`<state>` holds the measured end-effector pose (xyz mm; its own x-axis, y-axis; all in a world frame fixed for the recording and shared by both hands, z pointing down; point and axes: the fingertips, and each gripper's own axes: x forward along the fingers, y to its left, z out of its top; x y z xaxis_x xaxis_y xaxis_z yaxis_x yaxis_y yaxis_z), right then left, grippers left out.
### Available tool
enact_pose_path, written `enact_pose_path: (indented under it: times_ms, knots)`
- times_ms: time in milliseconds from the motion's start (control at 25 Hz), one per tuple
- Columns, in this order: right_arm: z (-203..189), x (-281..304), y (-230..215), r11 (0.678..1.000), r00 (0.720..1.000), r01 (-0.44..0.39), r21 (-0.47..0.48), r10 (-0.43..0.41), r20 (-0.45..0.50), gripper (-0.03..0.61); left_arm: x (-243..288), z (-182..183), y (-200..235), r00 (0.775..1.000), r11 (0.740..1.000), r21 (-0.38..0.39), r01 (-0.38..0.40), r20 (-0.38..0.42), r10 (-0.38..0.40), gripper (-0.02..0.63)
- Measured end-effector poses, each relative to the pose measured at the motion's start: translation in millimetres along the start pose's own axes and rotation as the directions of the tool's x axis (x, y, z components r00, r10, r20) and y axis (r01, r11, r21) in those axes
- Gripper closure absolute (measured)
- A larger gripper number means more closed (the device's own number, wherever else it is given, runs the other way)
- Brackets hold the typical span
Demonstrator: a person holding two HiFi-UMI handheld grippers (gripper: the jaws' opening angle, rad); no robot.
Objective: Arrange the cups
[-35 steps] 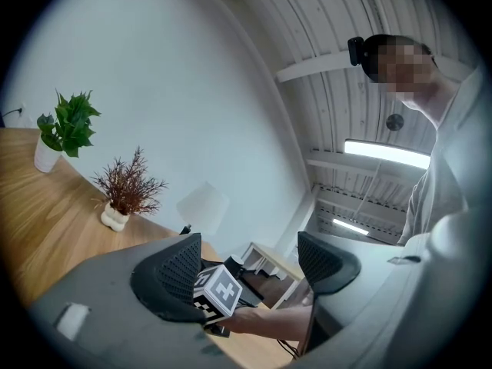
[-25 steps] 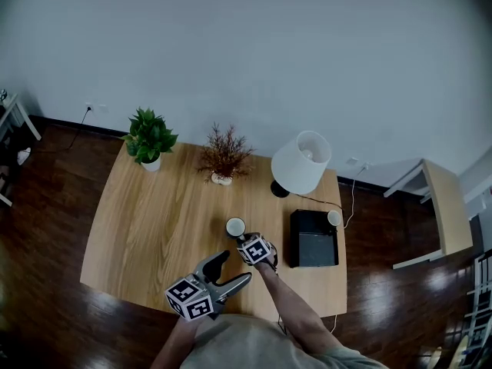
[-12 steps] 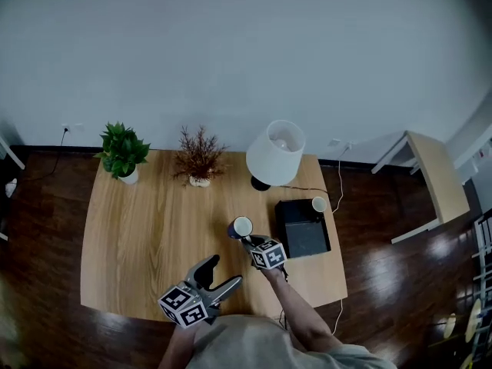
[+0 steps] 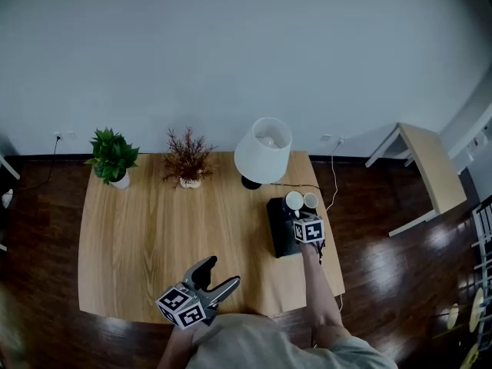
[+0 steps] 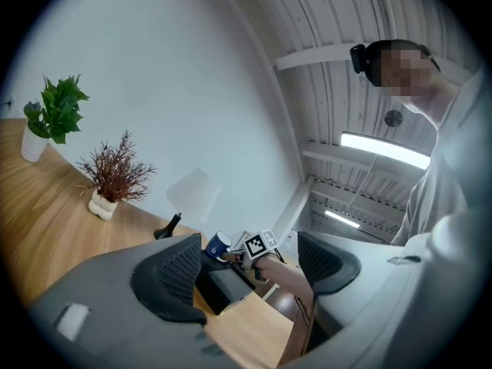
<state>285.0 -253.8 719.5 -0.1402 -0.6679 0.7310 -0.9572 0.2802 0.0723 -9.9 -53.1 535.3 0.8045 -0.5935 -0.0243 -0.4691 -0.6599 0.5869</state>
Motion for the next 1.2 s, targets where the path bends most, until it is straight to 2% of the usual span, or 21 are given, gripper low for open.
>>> enact_pose_path:
  times_ms: [120, 240, 680, 880, 1000, 1200]
  knots:
    - [-13, 11, -10, 1.0, 0.998, 0.002, 0.004, -0.002, -0.065, 0.503, 2, 0, -1, 1.0, 1.0, 0.004, 0.002, -0.002, -0.002, 0.235]
    - [-18, 19, -12, 1.0, 0.996, -0.004, 0.015, 0.005, -0.092, 0.503, 4, 0, -3, 1.0, 1.0, 0.006, 0.002, -0.002, -0.002, 0.235]
    - [-16, 25, -8, 0.995, 0.992, -0.071, 0.076, 0.078, -0.096, 0.503, 5, -2, -3, 1.0, 1.0, 0.004, 0.006, -0.01, -0.006, 0.235]
    - [-13, 26, -8, 0.995, 0.991, -0.078, 0.059, 0.084, -0.104, 0.503, 5, -2, -2, 1.0, 1.0, 0.004, 0.007, -0.011, -0.007, 0.235]
    - [-14, 26, -5, 0.991, 0.989, -0.094, 0.096, 0.104, -0.103, 0.501, 5, -3, -2, 1.0, 1.0, 0.002, 0.009, -0.013, -0.009, 0.235]
    - [-17, 28, -5, 0.999, 0.996, -0.026, 0.04, 0.029, -0.082, 0.476, 6, -2, -4, 1.0, 1.0, 0.004, 0.016, -0.014, -0.015, 0.235]
